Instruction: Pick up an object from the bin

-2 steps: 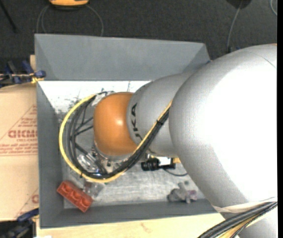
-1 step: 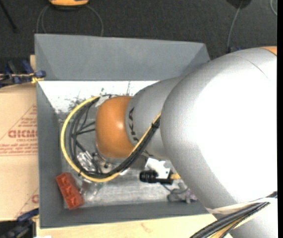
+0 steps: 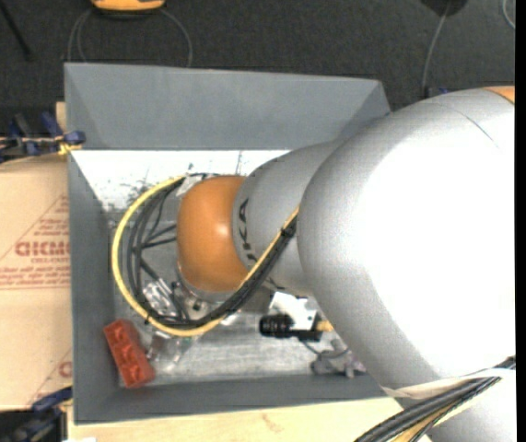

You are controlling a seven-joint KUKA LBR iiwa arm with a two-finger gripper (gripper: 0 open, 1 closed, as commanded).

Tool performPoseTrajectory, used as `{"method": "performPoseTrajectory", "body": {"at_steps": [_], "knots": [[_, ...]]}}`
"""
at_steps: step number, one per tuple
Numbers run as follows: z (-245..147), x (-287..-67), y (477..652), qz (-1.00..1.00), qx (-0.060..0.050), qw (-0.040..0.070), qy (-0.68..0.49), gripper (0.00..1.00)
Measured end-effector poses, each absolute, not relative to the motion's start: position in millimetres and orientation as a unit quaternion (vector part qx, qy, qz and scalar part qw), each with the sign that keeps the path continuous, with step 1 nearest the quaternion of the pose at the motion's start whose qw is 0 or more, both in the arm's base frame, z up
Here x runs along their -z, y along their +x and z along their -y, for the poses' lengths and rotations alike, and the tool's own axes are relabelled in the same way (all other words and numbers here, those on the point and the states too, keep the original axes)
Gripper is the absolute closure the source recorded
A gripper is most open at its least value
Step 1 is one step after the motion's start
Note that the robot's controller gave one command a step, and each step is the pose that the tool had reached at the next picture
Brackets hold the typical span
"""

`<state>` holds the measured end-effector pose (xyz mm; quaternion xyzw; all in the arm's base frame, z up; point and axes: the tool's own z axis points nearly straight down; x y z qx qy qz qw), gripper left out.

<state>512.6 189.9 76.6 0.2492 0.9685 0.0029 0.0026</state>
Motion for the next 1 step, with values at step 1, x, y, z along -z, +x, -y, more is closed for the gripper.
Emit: {"method": "performPoseTrajectory", "body": {"at_steps": [1], "knots": [[-190.1, -77.3, 513.6, -0.968, -0.002, 0.002, 0.250, 0.00]]}}
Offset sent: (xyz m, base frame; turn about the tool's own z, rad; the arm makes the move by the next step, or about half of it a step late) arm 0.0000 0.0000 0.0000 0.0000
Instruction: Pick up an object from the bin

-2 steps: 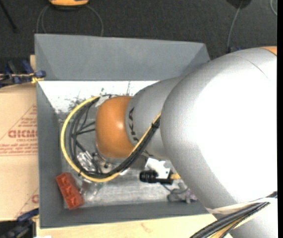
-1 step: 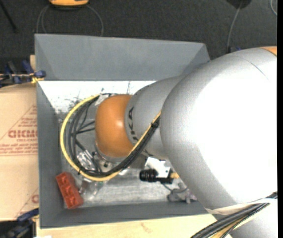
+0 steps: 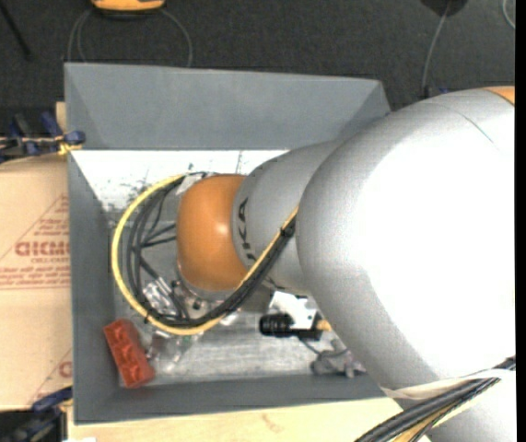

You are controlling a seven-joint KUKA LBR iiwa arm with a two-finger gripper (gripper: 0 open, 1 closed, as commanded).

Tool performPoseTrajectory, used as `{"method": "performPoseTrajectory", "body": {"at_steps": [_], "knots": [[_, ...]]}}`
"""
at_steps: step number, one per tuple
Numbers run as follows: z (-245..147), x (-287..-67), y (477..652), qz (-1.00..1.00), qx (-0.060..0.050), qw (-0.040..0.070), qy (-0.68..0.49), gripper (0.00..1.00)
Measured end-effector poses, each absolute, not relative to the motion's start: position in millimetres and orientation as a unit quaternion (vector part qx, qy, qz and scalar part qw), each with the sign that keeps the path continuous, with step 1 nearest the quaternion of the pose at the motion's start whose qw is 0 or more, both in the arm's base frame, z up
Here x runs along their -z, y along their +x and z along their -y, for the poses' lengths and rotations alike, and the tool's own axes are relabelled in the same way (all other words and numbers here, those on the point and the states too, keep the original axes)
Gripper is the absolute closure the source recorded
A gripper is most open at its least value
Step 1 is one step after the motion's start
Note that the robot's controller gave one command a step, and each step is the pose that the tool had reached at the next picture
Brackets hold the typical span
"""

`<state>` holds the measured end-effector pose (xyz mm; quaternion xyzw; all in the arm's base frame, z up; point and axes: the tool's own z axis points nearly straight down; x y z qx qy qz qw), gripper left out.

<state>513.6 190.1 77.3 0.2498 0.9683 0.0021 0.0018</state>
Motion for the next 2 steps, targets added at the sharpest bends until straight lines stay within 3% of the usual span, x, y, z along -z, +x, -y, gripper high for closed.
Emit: {"method": "performPoseTrajectory", "body": {"at_steps": [1, 2], "knots": [[-189, -79, 515.0, -0.968, -0.002, 0.004, 0.251, 1.00], [-189, -168, 516.5, -0.968, -0.002, 0.002, 0.250, 1.00]]}}
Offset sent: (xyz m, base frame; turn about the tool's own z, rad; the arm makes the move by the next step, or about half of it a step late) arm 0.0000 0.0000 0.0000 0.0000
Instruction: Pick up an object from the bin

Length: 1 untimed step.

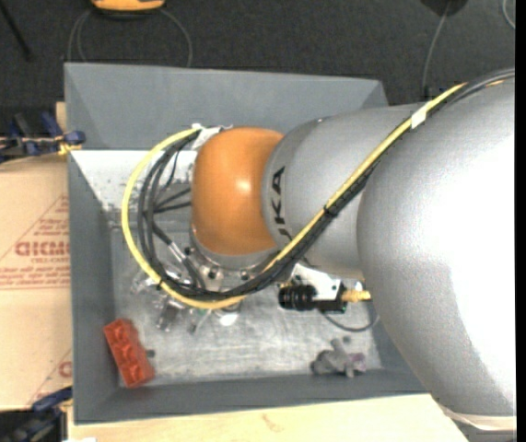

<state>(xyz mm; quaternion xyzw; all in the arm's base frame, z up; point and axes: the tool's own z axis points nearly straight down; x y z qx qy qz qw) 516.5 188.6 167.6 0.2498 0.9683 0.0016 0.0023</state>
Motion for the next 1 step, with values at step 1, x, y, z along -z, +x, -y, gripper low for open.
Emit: {"method": "performPoseTrajectory", "body": {"at_steps": [1], "knots": [[-187.9, -188.3, 516.8, -0.969, 0.000, 0.000, 0.247, 1.00]]}}
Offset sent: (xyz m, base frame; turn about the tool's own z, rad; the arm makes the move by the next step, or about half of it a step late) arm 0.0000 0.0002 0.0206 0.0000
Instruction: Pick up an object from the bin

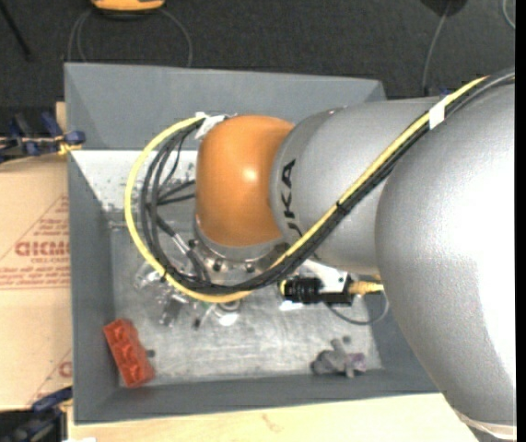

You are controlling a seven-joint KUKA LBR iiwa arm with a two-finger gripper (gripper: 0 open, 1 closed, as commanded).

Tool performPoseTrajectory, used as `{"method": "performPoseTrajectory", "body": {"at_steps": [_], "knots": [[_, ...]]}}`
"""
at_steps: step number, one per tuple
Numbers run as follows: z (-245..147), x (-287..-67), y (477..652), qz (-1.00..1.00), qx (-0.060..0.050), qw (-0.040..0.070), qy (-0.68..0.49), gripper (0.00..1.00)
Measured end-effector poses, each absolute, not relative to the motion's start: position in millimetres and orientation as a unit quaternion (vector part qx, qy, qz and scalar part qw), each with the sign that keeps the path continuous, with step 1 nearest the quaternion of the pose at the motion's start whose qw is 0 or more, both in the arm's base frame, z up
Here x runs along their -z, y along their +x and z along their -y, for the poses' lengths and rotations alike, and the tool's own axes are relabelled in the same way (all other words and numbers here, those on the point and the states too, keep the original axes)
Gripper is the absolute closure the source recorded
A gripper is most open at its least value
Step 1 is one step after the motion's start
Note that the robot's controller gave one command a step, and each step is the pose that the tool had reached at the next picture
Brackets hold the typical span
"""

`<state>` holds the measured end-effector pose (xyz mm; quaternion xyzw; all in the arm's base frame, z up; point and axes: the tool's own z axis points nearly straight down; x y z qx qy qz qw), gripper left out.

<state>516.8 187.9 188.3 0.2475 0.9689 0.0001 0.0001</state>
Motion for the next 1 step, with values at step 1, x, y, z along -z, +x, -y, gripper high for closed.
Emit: {"method": "performPoseTrajectory", "body": {"at_steps": [1], "knots": [[-186.8, -190.2, 516.9, -0.969, 0.001, 0.000, 0.247, 1.00]]}}
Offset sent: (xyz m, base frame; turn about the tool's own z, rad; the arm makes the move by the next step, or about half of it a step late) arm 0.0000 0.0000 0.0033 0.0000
